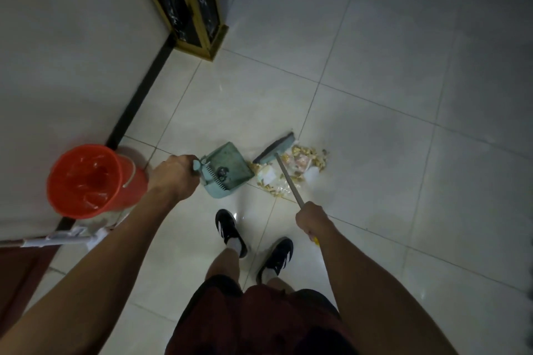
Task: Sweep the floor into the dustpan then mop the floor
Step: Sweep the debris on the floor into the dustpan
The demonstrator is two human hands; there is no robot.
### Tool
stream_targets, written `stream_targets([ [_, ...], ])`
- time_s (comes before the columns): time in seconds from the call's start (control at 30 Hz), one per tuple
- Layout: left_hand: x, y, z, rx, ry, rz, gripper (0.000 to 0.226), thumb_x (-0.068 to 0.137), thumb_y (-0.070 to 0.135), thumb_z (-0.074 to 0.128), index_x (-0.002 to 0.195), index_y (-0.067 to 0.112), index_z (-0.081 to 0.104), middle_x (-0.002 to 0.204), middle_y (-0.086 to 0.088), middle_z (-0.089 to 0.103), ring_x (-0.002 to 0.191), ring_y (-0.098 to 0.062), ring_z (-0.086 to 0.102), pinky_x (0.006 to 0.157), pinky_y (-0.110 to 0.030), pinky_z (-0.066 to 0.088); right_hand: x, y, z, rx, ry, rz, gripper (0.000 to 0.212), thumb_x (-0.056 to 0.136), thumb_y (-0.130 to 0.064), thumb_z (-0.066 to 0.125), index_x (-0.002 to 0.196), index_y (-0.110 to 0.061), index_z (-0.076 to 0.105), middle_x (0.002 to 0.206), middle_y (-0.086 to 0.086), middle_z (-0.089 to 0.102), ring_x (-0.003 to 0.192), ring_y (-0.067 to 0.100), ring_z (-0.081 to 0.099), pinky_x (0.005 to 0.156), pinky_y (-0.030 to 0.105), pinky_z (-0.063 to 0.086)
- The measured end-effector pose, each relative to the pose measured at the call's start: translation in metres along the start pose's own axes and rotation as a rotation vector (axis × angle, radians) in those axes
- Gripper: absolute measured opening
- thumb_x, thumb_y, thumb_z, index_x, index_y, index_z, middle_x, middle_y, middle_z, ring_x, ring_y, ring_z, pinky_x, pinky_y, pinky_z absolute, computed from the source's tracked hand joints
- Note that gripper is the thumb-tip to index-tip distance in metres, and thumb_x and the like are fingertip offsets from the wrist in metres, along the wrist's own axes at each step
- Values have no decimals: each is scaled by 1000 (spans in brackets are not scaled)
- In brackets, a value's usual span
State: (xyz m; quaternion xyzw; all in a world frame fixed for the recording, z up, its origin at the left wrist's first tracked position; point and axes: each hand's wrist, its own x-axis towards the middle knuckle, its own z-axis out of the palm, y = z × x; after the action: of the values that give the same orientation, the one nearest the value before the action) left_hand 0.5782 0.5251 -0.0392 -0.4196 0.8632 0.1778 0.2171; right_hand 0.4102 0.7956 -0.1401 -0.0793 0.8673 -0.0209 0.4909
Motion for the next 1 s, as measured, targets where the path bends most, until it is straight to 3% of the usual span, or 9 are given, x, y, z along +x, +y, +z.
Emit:
stream_targets([
  [0.1,-13,15,6,16,-2,-5,10,90,29,53,90,27,63,93,-6,69,82,-29,66,77,-43,59,-10,33,3,38,18,13,39,92,-14,46,127,-4,58,102,13,67,88,30,67,66,30,51],
  [0.37,-53,25,21,29,68,9,8,92,26,55,87,25,62,89,-5,69,79,-28,66,73,-41,59,-30,60,-1,91,89,-13,38,84,-18,47,117,-5,60,91,9,61,80,31,68,67,36,60],
  [0.57,-78,-10,29,-58,82,-36,7,90,25,61,94,25,66,93,-7,70,86,-31,68,77,-41,60,-39,32,8,-79,115,-147,35,88,-21,51,120,-10,59,89,4,59,80,26,66,68,33,59],
  [0.7,-91,-41,37,-78,85,-72,13,90,27,60,99,23,69,99,-11,71,91,-35,68,80,-43,59,-46,-1,22,-177,117,-247,29,93,-18,52,120,-9,57,99,8,62,80,24,59,65,30,48],
  [1.0,-106,-102,63,-18,43,-98,24,85,31,60,105,21,69,97,-11,73,87,-35,70,72,-39,58,-49,-43,71,-413,118,-355,29,97,-19,53,123,-9,59,117,10,65,108,29,65,85,36,52],
])
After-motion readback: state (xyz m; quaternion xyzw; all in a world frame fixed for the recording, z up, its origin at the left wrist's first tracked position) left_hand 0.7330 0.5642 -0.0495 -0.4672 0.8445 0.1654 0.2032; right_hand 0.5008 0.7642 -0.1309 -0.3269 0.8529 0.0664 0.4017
